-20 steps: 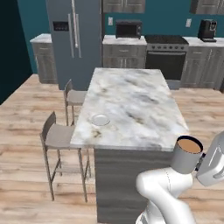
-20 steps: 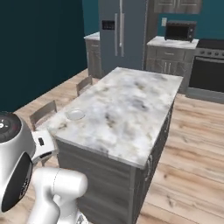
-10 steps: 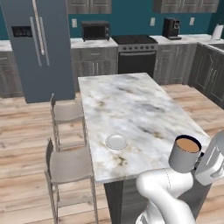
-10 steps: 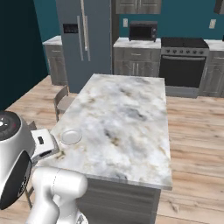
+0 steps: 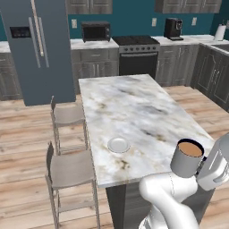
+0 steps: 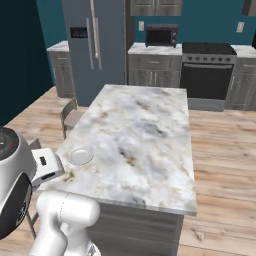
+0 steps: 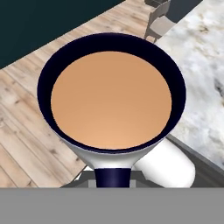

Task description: Pick the cup of tea, navigate to the dining table, and place it on the saucer.

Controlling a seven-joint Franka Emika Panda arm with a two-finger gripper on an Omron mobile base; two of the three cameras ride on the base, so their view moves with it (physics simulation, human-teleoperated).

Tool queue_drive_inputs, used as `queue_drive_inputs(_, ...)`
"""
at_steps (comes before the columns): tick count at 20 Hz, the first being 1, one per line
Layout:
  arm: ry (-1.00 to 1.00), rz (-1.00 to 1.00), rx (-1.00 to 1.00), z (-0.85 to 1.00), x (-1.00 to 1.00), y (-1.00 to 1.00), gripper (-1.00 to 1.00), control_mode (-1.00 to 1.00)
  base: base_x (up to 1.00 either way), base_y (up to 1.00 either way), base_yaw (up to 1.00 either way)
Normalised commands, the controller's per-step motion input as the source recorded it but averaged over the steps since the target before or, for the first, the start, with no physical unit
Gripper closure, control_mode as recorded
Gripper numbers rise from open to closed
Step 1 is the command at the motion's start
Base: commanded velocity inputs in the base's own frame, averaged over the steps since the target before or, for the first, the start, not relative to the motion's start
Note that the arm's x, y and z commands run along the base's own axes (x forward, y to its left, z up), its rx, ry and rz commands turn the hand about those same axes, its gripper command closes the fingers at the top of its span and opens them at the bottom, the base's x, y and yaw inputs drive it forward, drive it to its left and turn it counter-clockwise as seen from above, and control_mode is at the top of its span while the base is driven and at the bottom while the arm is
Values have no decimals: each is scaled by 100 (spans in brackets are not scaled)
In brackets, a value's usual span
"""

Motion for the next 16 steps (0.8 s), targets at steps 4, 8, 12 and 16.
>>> queue_drive_inputs(4,0,0,0,0,0,0,100,100,0,0,0)
queue_drive_inputs(8,0,0,0,0,0,0,100,100,0,0,0)
queue_drive_inputs(12,0,0,0,0,0,0,100,100,0,-2,0)
queue_drive_inputs(16,0,0,0,0,0,0,100,100,17,-6,0)
